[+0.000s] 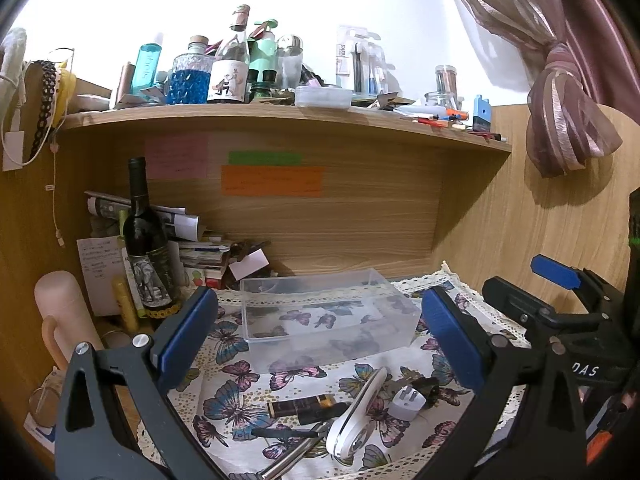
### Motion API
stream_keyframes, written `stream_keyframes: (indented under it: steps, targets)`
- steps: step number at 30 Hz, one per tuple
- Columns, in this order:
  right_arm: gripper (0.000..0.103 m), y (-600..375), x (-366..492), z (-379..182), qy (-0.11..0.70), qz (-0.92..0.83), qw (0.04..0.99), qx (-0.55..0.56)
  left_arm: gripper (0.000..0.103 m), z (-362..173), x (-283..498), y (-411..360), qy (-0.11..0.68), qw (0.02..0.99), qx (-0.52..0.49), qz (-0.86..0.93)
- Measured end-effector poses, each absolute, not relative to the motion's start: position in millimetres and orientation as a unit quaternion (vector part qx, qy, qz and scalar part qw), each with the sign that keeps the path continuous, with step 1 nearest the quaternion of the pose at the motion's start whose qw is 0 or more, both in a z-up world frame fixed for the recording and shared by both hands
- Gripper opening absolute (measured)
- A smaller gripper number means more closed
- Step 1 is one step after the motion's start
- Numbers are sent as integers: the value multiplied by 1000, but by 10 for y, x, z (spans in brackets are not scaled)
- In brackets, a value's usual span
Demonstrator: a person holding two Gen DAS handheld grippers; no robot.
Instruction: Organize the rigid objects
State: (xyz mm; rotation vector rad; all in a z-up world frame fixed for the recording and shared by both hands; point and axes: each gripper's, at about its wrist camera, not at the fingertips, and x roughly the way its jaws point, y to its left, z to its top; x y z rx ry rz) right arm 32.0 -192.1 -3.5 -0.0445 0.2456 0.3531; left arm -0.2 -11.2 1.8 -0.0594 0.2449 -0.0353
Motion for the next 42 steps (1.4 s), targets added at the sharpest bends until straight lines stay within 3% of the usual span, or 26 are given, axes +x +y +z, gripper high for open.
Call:
stream_keyframes:
  steps: [42]
  targets:
    - [103,-1889,293,-8,117,178,977,-28,103,24,-5,-54,122,992,-39,-18]
